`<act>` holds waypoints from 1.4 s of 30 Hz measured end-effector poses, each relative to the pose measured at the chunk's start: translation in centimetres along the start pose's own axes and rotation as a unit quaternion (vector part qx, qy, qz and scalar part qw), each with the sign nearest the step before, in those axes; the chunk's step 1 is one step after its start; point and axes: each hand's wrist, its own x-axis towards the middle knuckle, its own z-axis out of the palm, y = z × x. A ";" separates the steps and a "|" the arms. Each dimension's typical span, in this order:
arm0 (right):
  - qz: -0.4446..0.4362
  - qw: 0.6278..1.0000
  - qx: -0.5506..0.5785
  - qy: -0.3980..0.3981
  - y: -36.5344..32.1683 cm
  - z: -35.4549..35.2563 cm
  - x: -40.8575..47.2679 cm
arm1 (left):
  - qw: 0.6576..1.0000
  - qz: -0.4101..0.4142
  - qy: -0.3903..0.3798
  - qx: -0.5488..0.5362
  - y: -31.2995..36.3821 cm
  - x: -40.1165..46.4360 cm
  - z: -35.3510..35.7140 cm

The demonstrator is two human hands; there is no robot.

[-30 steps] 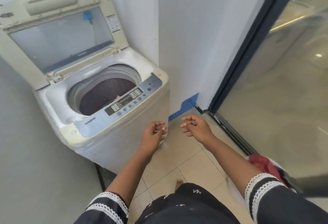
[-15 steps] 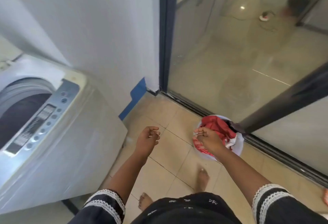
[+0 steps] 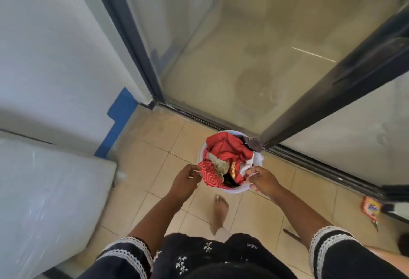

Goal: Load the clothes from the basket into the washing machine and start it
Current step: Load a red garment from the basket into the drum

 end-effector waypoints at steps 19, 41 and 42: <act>0.055 0.990 -0.115 -0.067 5.1 3.3 22.6 | 0.951 -0.014 -0.166 0.259 -4.8 20.7 9.5; 0.010 0.985 0.167 -0.049 0.8 9.6 11.7 | 0.947 0.024 -0.168 0.271 -5.5 15.2 6.6; -0.014 0.983 0.174 -0.051 -0.3 9.2 9.7 | 0.948 0.032 -0.163 0.271 -4.9 14.2 6.1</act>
